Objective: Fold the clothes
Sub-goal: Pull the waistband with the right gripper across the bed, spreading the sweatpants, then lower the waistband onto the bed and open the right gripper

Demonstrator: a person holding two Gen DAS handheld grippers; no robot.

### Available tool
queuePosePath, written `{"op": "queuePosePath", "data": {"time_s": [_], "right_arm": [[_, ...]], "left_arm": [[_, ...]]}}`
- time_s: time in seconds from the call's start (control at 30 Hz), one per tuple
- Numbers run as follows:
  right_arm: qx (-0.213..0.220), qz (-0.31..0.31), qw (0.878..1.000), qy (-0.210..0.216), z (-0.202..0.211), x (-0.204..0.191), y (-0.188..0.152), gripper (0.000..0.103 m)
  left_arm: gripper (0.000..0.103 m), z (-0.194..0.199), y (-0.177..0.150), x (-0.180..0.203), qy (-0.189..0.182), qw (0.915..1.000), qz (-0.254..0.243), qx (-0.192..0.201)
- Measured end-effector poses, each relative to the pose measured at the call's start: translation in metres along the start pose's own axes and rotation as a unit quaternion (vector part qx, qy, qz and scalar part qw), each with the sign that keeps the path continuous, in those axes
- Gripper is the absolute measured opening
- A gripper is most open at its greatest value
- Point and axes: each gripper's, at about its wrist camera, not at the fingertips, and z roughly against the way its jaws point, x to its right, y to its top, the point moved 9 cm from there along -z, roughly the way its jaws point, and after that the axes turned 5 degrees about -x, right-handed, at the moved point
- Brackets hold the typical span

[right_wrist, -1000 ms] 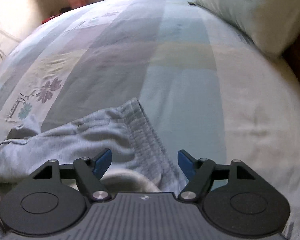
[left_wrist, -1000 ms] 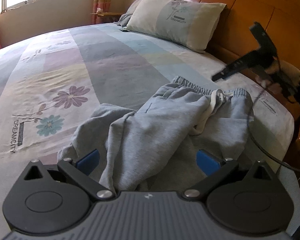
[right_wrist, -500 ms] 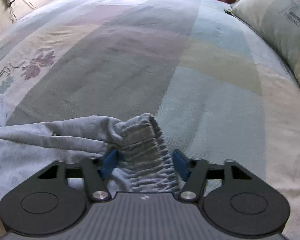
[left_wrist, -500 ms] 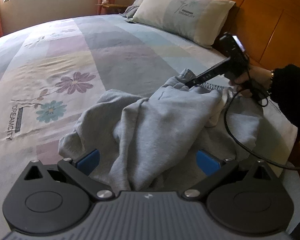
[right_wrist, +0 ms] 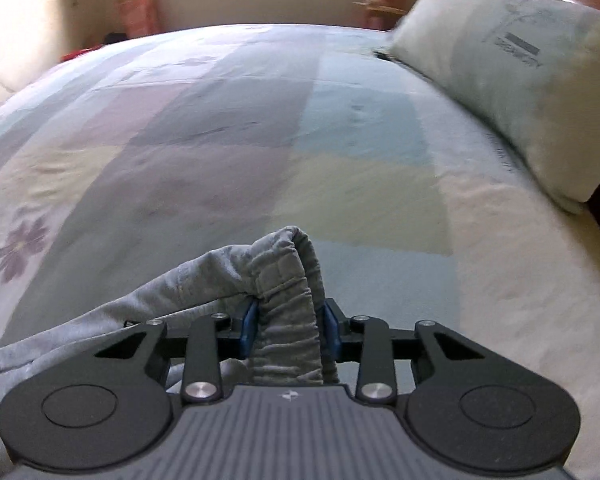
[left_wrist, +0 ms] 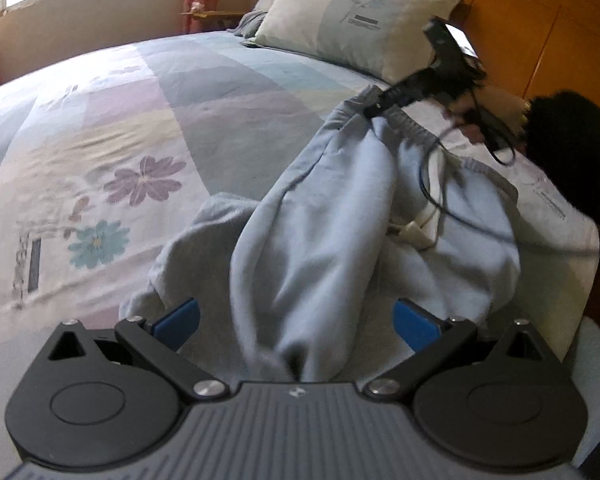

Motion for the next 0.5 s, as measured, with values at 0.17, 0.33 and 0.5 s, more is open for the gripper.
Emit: {"op": "queuePosePath", "data": {"time_s": [0.17, 0.33, 0.5], "right_arm": [[0.003, -0.066, 0.995, -0.077, -0.023, 0.036, 0.023, 0.04], [-0.024, -0.115, 0.993, -0.011, -0.019, 0.042, 0.014, 0.047], [-0.011, -0.125, 0.991, 0.054, 0.031, 0.033, -0.003, 0.048]], "left_arm": [[0.102, -0.001, 0.014, -0.001, 0.004, 0.9999, -0.012, 0.011], [0.102, -0.001, 0.011, 0.0, 0.0, 0.9999, -0.01, 0.011], [0.102, 0.005, 0.002, 0.003, 0.005, 0.9999, -0.007, 0.006]]}}
